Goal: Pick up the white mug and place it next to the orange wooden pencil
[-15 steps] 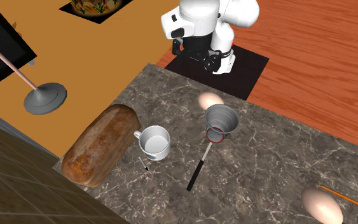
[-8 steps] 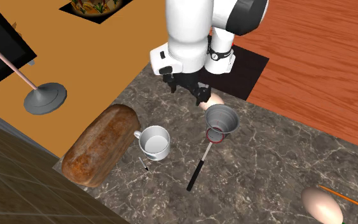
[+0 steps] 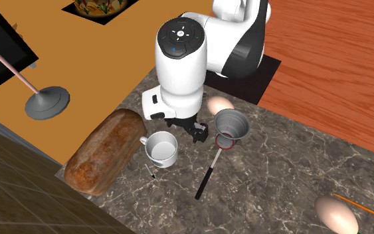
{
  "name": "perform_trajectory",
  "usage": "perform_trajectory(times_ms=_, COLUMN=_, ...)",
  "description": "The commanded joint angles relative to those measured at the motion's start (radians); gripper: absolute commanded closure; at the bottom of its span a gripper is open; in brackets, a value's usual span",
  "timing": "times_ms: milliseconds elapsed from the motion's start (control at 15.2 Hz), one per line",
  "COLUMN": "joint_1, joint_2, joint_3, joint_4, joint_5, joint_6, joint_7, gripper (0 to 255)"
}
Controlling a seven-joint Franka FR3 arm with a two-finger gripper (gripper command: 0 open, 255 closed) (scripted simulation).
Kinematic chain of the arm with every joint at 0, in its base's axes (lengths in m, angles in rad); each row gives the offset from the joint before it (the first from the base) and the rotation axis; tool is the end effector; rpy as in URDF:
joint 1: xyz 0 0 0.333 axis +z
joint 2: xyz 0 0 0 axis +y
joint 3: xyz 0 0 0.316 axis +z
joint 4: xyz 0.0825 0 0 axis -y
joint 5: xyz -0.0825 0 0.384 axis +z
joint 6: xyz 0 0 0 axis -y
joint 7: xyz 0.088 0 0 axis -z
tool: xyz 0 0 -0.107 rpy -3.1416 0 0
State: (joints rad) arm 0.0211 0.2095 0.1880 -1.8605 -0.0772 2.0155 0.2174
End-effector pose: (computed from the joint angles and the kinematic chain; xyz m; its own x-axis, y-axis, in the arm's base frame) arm 0.5937 0.1160 0.4040 0.9988 0.0228 -0.0432 0.0245 -0.9989 0.0393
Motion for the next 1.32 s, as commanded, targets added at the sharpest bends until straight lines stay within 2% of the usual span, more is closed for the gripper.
perform_trajectory(times_ms=0, joint_1=0.006, joint_2=0.079, joint_3=-0.004, joint_4=0.078, joint_5=-0.02, joint_6=0.007, joint_7=0.014, gripper=0)
perform_trajectory(times_ms=198, joint_1=0.022, joint_2=0.198, joint_3=-0.011, joint_4=0.209, joint_5=-0.047, joint_6=0.004, joint_7=0.035, gripper=0)
perform_trajectory(times_ms=264, joint_1=0.023, joint_2=0.202, joint_3=-0.012, joint_4=0.214, joint_5=-0.047, joint_6=0.003, joint_7=0.035, gripper=0)
perform_trajectory(times_ms=726, joint_1=0.023, joint_2=0.239, joint_3=-0.018, joint_4=0.164, joint_5=-0.057, joint_6=0.09, joint_7=0.042, gripper=0)
perform_trajectory(times_ms=1254, joint_1=0.023, joint_2=0.239, joint_3=-0.018, joint_4=0.164, joint_5=-0.057, joint_6=0.089, joint_7=0.042, gripper=0)
